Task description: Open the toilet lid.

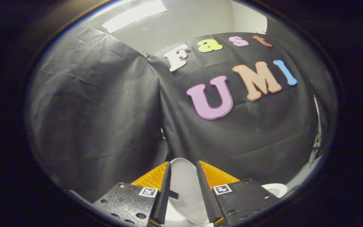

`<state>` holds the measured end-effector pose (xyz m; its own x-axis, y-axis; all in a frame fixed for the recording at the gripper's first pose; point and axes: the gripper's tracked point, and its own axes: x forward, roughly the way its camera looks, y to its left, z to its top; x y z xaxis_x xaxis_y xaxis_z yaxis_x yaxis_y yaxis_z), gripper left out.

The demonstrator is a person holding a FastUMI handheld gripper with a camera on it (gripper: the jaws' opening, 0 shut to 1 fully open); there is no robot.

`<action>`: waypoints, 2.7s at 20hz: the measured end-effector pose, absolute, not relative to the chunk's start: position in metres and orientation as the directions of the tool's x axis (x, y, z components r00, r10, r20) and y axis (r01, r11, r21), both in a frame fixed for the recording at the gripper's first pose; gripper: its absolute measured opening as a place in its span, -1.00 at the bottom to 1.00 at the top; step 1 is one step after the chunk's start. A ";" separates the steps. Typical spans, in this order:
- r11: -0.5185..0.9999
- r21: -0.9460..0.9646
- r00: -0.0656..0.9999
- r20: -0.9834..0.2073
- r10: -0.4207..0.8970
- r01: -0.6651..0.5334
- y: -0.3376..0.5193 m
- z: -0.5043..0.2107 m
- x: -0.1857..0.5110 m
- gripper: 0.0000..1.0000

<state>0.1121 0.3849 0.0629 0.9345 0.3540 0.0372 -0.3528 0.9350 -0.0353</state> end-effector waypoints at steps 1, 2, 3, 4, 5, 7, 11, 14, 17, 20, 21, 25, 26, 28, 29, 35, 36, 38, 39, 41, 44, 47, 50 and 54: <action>0.943 -0.040 0.942 0.040 0.333 -0.332 0.370 0.066 0.114 -0.01; 0.949 -0.047 0.949 0.042 0.313 -0.311 0.354 0.067 0.116 -0.01; 0.959 -0.049 0.959 0.040 0.282 -0.280 0.332 0.068 0.118 -0.01; 0.968 -0.046 0.968 0.038 0.247 -0.245 0.309 0.069 0.120 -0.01; 0.977 -0.036 0.977 0.036 0.210 -0.209 0.284 0.071 0.123 -0.01; 0.990 -0.005 0.989 0.051 0.140 -0.139 0.239 0.076 0.125 -0.01; 0.999 0.036 0.994 0.105 0.018 -0.022 0.151 0.090 0.117 -0.01; 0.996 0.025 0.991 0.102 -0.086 0.084 0.082 0.093 0.106 -0.01; 0.985 0.017 0.980 0.095 -0.173 0.172 0.020 0.096 0.090 -0.01; 0.974 0.008 0.970 0.084 -0.227 0.227 -0.033 0.097 0.078 -0.01; 0.970 0.003 0.967 0.077 -0.242 0.242 -0.048 0.096 0.076 -0.01; 0.959 0.000 0.959 0.035 -0.283 0.283 -0.099 0.085 0.074 -0.01; 0.958 -0.002 0.957 0.024 -0.288 0.288 -0.109 0.083 0.075 -0.01; 0.957 -0.009 0.957 0.000 -0.290 0.290 -0.127 0.078 0.079 -0.01; 0.957 -0.011 0.957 -0.011 -0.289 0.289 -0.135 0.075 0.082 0.00; 0.966 -0.012 0.966 -0.024 -0.257 0.257 -0.165 0.073 0.110 0.00; 0.968 -0.009 0.968 -0.021 -0.249 0.249 -0.168 0.073 0.116 0.00; 0.972 -0.003 0.972 -0.023 -0.233 0.233 -0.177 0.072 0.127 0.00; 0.974 -0.001 0.974 -0.029 -0.225 0.226 -0.181 0.070 0.131 0.00; 0.980 0.010 0.979 -0.034 -0.199 0.199 -0.191 0.070 0.141 0.00; 0.985 0.025 0.984 -0.038 -0.172 0.173 -0.207 0.070 0.153 0.00; 0.987 0.025 0.987 -0.034 -0.158 0.159 -0.226 0.074 0.157 0.00; 0.991 0.018 0.991 -0.022 -0.130 0.130 -0.239 0.083 0.148 -0.04; 0.995 -0.026 0.995 -0.032 -0.094 0.093 -0.249 0.089 0.130 -0.16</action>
<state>0.1297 -0.2491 0.0890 0.9951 -0.0938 -0.0316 0.0930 0.9953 -0.0259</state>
